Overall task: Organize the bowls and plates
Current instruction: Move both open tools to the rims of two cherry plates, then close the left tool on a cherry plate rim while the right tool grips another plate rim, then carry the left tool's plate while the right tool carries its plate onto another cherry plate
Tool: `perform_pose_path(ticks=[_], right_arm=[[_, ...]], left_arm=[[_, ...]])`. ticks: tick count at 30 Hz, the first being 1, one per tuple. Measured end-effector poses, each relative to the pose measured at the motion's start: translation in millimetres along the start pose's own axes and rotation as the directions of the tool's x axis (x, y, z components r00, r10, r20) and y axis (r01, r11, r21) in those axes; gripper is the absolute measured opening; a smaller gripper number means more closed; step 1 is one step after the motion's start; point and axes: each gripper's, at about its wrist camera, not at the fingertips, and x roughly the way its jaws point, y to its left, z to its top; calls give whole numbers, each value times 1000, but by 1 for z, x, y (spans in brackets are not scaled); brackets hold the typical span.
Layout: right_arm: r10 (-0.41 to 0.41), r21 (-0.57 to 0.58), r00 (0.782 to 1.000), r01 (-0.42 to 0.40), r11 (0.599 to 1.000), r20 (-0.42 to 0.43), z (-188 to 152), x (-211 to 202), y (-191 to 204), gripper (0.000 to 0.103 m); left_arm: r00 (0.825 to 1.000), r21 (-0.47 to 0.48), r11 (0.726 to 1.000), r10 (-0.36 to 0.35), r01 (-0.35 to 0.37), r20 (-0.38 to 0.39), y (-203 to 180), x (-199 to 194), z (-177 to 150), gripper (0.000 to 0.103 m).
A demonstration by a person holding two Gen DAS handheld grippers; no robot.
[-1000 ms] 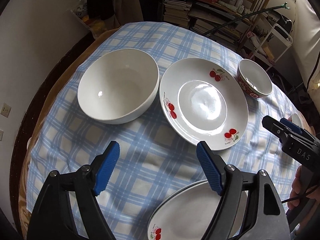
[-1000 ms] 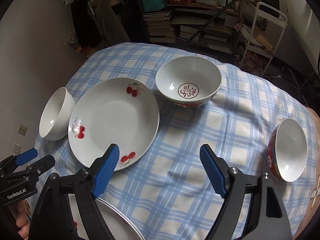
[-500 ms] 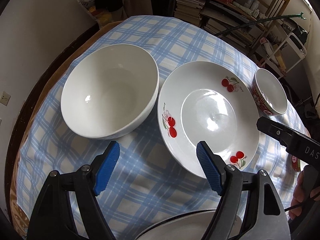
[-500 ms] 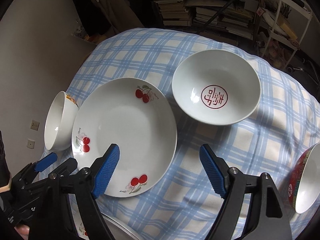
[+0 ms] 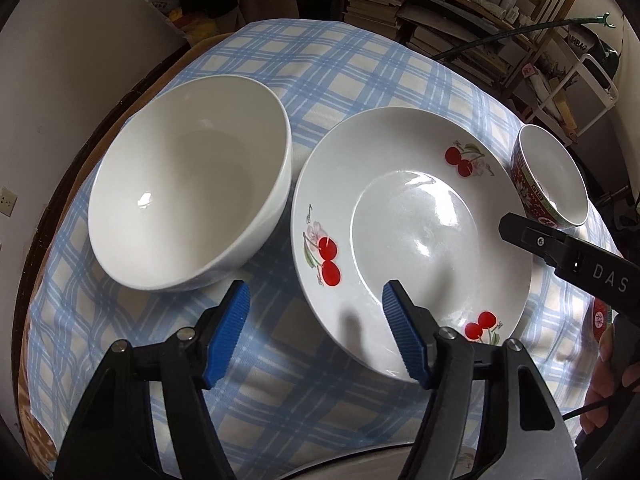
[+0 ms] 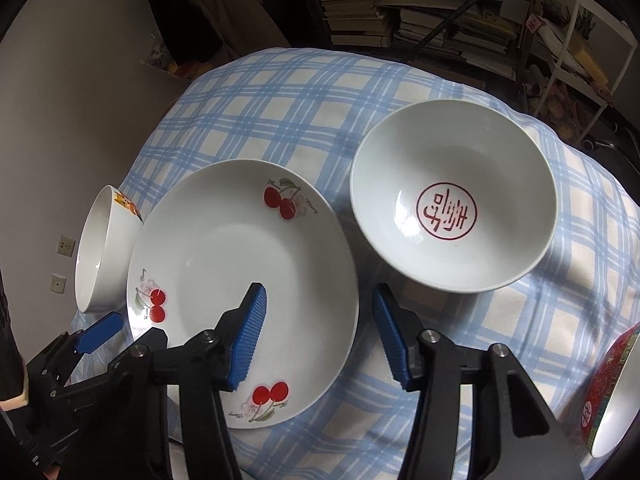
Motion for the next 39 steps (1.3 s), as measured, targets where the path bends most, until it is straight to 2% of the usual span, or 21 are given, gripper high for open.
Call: perform_pose_path(ticks=[2,4,7,10,15,20,26,39], right_arm=[[-5,0,1000,5,1000,-5,1,4,-1,38],[-31,2,1000,31,1000,-3,2,7,-1,30],[-22,10,1000,22,1000,5,2,10,-5,28],[-13,20,1000,13,1000,12,3,12,-8,24],[-17,21,1000,17,1000,14,6,17,-11,17],[17,50,1000,-18,999,23,6,19,-17,16],[10,37,1000,-11,999,20,4,18,-15,16],[-16,8,999,15,1000,29,-29,-9,-14,15]], left_arm=[[1000,-9,1000,-9,9,-16,1,5,1,50],[999,-27,999,-24,23,-22,2,9,0,43],[998,-37,998,-46,45,-34,2,16,-2,35],[998,-25,998,-54,54,-15,0,17,-2,31],[998,-34,997,-68,68,-10,0,21,3,30],[996,-59,994,-91,90,-9,5,24,9,29],[995,-3,995,-100,100,25,5,18,10,25],[994,17,994,-107,107,-8,3,3,5,23]])
